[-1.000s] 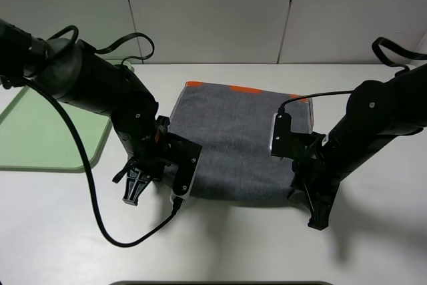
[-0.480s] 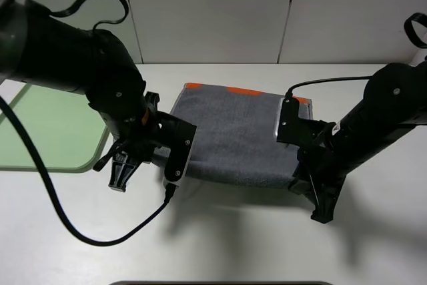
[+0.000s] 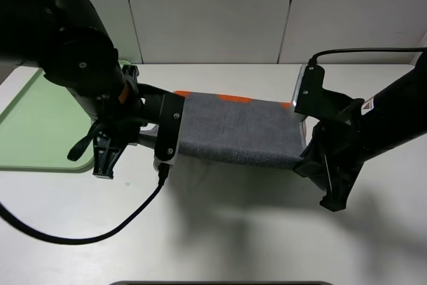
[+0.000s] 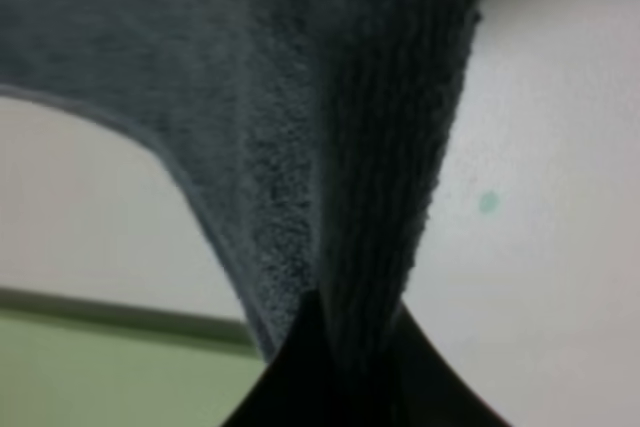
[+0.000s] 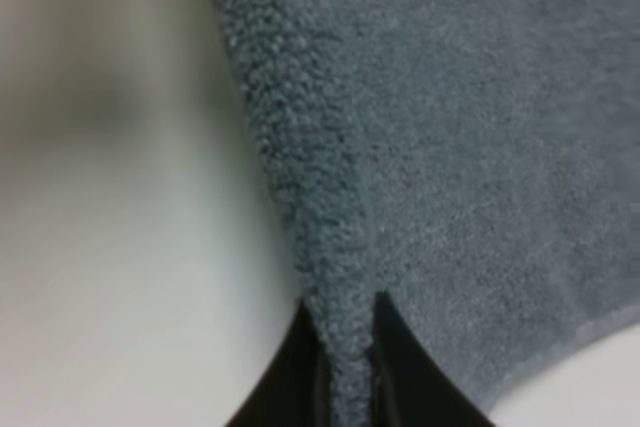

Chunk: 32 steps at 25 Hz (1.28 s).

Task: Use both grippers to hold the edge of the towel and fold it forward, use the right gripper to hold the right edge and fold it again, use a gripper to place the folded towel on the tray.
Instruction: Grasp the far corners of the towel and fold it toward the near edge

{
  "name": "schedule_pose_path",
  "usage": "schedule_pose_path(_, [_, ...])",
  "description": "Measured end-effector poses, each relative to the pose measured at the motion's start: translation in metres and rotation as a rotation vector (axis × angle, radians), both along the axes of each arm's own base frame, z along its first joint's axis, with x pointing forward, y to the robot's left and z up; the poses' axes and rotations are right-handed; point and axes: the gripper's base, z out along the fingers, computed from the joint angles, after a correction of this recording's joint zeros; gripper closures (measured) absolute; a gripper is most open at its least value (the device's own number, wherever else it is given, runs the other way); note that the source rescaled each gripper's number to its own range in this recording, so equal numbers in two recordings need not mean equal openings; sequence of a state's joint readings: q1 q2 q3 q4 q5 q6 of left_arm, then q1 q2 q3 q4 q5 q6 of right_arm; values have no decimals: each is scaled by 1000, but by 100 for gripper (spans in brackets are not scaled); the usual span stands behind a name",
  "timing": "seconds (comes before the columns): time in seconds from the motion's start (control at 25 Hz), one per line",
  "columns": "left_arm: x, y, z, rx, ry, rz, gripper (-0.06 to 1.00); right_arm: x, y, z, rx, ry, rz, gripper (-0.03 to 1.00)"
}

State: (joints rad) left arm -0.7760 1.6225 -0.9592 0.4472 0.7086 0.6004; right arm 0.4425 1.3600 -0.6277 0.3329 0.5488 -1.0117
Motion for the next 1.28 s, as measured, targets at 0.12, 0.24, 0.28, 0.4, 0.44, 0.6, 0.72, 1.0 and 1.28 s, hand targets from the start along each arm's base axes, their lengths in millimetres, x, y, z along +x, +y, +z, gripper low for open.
schedule_pose_path(0.12, [-5, 4, 14, -34, -19, 29, 94, -6, -2, 11, 19, -12, -25, 97])
schedule_pose_path(0.24, [-12, 8, 30, -70, -34, 49, 94, -13, -5, 23, 45, -32, -44, 97])
schedule_pose_path(0.28, [-15, 9, 35, -77, -42, 43, 94, -15, -6, 26, 50, -33, -44, 97])
schedule_pose_path(0.4, [-27, 8, 47, -82, -55, 17, 94, -23, -8, 36, 64, -34, -44, 97])
schedule_pose_path(0.44, [-31, 7, 50, -80, -59, 3, 94, -26, -9, 38, 70, -30, -52, 97])
schedule_pose_path(0.6, [-44, 2, 55, -62, -64, -27, 94, -36, -13, 47, 84, -18, -68, 97])
schedule_pose_path(0.72, [-50, -1, 55, -50, -55, -29, 94, -43, -16, 53, 95, -24, -64, 97])
schedule_pose_path(1.0, [-52, -3, 55, -52, -53, -20, 94, -50, -18, 59, 111, -17, -84, 97])
schedule_pose_path(1.28, [-46, -6, 44, -9, -43, -22, 94, -45, -18, 61, 129, -67, -103, 97])
